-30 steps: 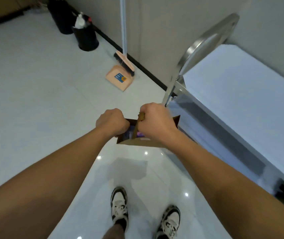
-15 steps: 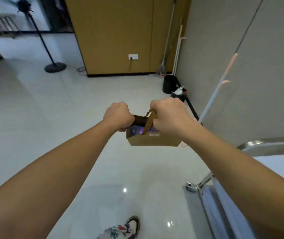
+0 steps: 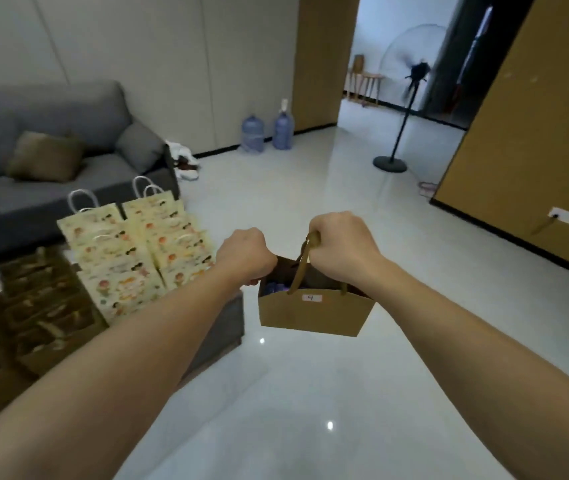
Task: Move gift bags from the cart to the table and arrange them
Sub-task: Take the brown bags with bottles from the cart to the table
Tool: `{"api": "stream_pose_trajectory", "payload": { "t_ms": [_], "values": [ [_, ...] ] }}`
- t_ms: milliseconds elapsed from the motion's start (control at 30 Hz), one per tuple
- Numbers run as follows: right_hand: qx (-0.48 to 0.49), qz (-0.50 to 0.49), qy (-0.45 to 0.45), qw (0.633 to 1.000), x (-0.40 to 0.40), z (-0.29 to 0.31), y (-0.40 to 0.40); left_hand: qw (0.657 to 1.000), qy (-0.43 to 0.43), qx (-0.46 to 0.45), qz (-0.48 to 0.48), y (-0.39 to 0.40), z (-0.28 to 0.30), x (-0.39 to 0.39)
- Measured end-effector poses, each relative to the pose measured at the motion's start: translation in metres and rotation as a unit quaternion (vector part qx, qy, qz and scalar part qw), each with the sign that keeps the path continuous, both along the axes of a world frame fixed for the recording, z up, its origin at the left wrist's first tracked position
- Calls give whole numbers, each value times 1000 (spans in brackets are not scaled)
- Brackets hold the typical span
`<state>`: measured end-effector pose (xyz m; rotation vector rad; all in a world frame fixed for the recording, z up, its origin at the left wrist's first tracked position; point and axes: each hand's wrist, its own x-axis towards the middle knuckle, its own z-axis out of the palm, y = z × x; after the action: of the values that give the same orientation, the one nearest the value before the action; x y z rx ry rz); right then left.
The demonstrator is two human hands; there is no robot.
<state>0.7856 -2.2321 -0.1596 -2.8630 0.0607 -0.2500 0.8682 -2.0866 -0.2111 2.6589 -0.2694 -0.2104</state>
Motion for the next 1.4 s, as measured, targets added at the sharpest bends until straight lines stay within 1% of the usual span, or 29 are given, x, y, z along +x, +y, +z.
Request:
{"api": "stream_pose_trajectory", "payload": {
  "t_ms": [133,233,400,500,567,700,867,1000,1067,1167,1267,1333,1400],
  "values": [
    [15,108,14,994,30,-10,139,995,11,6,104,150,-22,2],
    [20,162,33,986,47,-31,245,984,20,7,178,261,-45,-6],
    [19,241,91,966,58,-69,415,954,63,0,292,435,-91,-35],
    [35,279,118,952,62,-85,501,937,79,-18,339,522,-110,-48],
    [39,309,131,941,66,-96,554,923,88,-13,374,570,-118,-54],
    [63,365,150,917,75,-119,650,889,111,4,444,651,-132,-60],
    [53,426,186,884,101,-148,752,847,153,19,509,738,-149,-59],
    [57,471,225,851,133,-148,820,810,165,7,563,801,-152,-35],
    [57,484,250,837,149,-143,849,798,169,3,579,825,-147,-23],
    [87,493,287,817,179,-139,893,782,153,-8,604,862,-144,-1],
    [107,509,294,802,206,-136,930,761,120,-50,635,894,-147,20],
    [114,506,300,801,224,-140,954,751,106,-79,647,913,-152,35],
    [110,501,296,806,244,-146,979,750,103,-93,646,934,-158,52]
  ]
}}
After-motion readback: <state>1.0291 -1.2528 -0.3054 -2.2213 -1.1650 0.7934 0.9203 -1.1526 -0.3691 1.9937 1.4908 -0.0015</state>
